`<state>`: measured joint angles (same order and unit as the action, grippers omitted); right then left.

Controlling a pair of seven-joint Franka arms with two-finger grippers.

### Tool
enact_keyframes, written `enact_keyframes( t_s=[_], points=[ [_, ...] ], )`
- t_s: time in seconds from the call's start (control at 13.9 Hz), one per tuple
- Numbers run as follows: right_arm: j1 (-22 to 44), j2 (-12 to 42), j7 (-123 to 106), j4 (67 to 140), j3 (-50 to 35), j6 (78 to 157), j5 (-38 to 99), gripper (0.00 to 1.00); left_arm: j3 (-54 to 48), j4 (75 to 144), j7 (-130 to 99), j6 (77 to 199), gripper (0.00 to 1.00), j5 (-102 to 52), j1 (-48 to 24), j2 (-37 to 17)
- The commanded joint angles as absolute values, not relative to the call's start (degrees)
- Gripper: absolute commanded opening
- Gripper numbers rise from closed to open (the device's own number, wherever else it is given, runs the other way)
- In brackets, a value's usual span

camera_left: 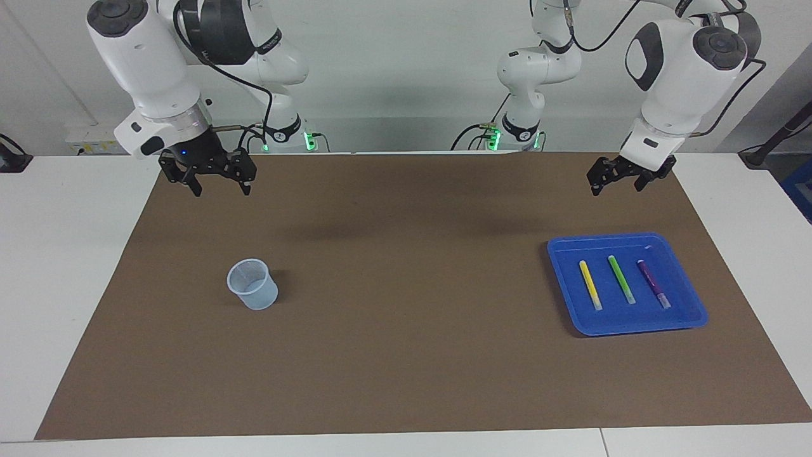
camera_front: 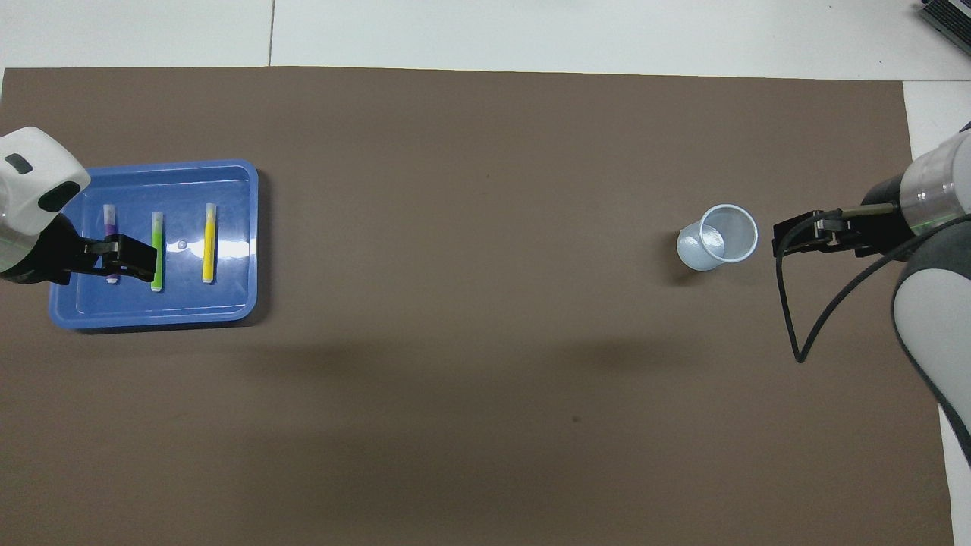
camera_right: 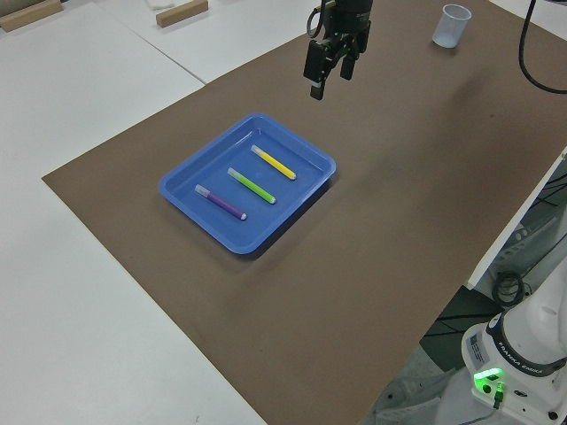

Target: Right arm passes pens to left for tray arrangement

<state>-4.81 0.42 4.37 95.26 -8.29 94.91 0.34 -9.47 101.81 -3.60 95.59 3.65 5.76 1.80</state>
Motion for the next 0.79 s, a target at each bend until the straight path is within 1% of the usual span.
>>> enact_keyframes(
  t_s=[0.0,0.22,0.72],
  points=[
    [-5.1,-1.0,3.1,96.4,-8.5,94.2,0.3,1.0,-9.5,102.0,-3.7,96.1,1.0,3.1,5.6,3.3],
    [-5.1,-1.0,3.1,96.5,-8.5,94.2,0.3,1.0,-9.9,101.9,-3.9,96.1,1.0,3.1,5.4,4.0],
    [-5.1,-1.1,3.2,96.5,-8.5,94.2,0.4,1.0,-9.7,101.0,-3.7,96.0,1.0,3.1,5.4,7.3]
  ],
)
